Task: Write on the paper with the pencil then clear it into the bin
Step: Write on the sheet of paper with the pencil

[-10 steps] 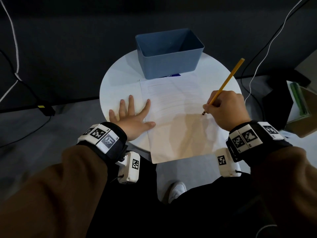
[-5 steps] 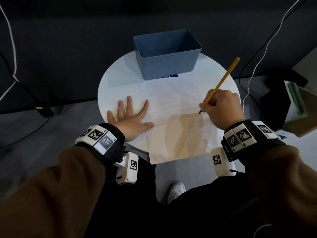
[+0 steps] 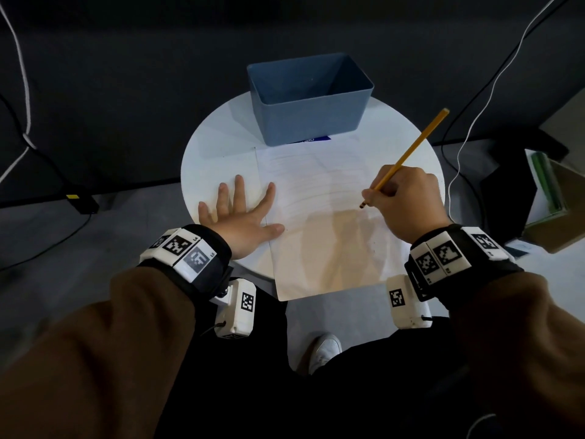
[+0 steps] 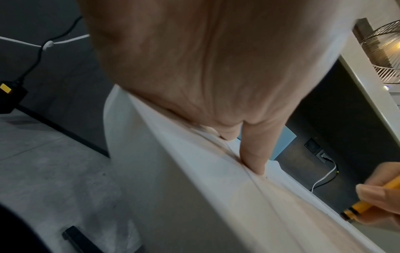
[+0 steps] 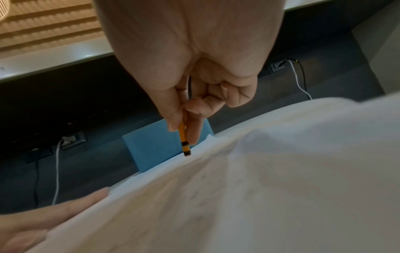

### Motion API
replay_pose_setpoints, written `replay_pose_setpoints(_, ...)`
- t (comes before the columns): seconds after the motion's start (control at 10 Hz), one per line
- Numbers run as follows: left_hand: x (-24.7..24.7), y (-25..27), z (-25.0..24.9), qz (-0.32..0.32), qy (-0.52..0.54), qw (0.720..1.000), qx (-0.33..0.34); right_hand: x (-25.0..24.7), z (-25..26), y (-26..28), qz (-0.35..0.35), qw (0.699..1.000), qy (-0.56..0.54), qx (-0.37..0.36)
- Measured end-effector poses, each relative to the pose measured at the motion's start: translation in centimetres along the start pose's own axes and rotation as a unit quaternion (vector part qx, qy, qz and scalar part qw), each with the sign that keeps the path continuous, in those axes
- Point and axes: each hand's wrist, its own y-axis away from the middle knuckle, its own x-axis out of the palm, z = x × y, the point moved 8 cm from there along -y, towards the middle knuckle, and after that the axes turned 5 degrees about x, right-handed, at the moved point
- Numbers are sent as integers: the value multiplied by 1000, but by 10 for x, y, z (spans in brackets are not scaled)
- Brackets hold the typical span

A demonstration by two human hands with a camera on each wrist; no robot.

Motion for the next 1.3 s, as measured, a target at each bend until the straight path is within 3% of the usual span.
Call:
replay_pose_setpoints(0.1, 0, 1, 1, -3, 1, 1000, 1, 13, 7, 4, 19, 1000, -19, -8)
replay_pose_setpoints(0.4, 1, 0, 0, -5, -2, 1000, -2, -6, -11, -2, -31, 998, 46, 40)
replay_pose_setpoints(0.6, 0, 2, 0, -3, -1, 1000, -1, 16, 9, 4, 9, 1000, -7, -4)
replay_pose_setpoints(0.9, 1, -1, 1, -5, -2, 1000, -1, -10, -16, 2, -24, 999, 25, 38)
replay_pose_setpoints(1.1, 1, 0, 1, -3, -1, 1000, -2, 16, 8, 8, 15, 1000, -21, -7)
replay_pose_setpoints(1.3, 1, 0, 1, -6, -3, 1000, -3, -2, -10, 5, -19, 999, 17, 26)
